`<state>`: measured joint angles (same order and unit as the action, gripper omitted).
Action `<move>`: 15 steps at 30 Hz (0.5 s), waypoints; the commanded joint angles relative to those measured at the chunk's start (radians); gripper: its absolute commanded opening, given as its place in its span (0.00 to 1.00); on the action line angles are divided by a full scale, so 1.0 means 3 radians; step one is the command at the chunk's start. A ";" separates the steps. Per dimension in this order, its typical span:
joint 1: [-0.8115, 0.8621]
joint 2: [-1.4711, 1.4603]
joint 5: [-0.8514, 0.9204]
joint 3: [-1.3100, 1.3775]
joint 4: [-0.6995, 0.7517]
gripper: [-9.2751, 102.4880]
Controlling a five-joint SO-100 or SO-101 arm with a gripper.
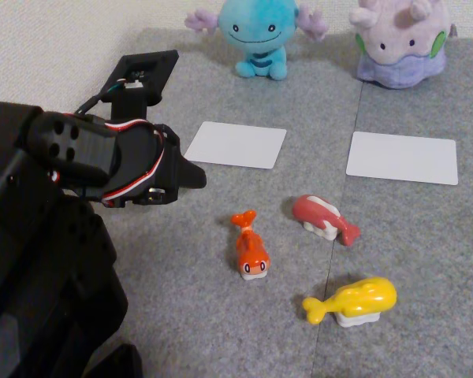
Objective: Wooper wants to eat egg sudhi, and Goomy wants to eat shrimp sushi
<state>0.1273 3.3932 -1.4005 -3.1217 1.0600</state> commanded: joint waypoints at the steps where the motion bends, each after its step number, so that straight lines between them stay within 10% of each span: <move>1: 0.0026 0.0026 0.0077 -0.0020 -0.0046 0.23; 15: 0.0588 0.0000 -0.0087 0.1043 -0.0046 0.22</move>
<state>0.2362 3.3916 -1.3929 -2.9222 1.0492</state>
